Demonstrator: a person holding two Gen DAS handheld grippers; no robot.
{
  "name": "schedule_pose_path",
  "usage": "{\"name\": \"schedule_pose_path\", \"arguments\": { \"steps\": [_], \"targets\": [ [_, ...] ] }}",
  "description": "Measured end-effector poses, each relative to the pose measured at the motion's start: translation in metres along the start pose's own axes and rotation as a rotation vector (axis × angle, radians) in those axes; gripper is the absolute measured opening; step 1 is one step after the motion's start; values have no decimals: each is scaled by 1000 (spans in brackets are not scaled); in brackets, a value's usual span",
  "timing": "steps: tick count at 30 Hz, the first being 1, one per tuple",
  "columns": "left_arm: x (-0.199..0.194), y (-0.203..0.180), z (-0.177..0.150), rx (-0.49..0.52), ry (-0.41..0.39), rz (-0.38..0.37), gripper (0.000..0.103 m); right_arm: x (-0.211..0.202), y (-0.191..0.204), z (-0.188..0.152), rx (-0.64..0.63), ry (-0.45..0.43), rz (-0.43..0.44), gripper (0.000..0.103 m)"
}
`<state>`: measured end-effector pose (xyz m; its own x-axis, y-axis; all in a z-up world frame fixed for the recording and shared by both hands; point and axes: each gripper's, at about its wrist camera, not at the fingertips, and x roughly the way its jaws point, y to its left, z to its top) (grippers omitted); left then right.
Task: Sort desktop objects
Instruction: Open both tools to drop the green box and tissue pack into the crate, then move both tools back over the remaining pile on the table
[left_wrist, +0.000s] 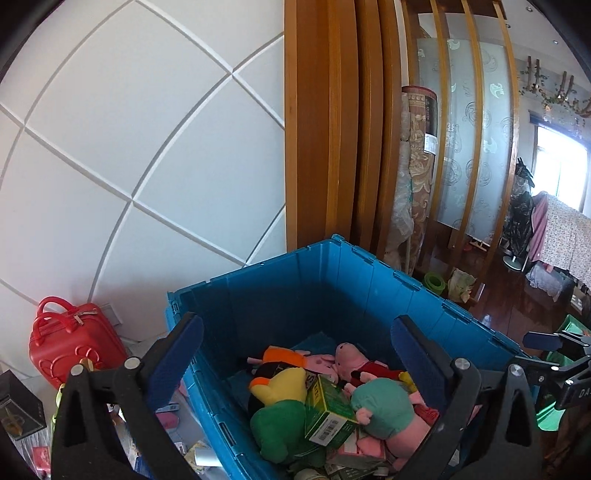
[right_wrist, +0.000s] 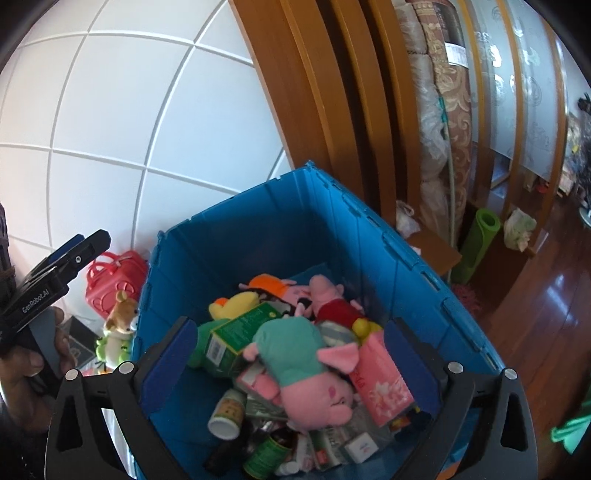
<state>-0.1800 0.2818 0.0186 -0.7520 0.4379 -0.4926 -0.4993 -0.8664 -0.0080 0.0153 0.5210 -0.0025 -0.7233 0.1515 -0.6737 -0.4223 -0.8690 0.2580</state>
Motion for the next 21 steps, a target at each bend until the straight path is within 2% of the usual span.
{"name": "schedule_pose_path", "arguments": {
  "steps": [11,14,21],
  "targets": [
    [-49,32,-18,-49,24,63,103,-6,43,-10,-76,20,36,103],
    [-65,48,-29,-88,49,102,103,-10,63,-18,-118,34,25,103],
    [-113,85,-61,-126,79,204,103,-22,106,-45,-175,73,62,103]
  ]
}}
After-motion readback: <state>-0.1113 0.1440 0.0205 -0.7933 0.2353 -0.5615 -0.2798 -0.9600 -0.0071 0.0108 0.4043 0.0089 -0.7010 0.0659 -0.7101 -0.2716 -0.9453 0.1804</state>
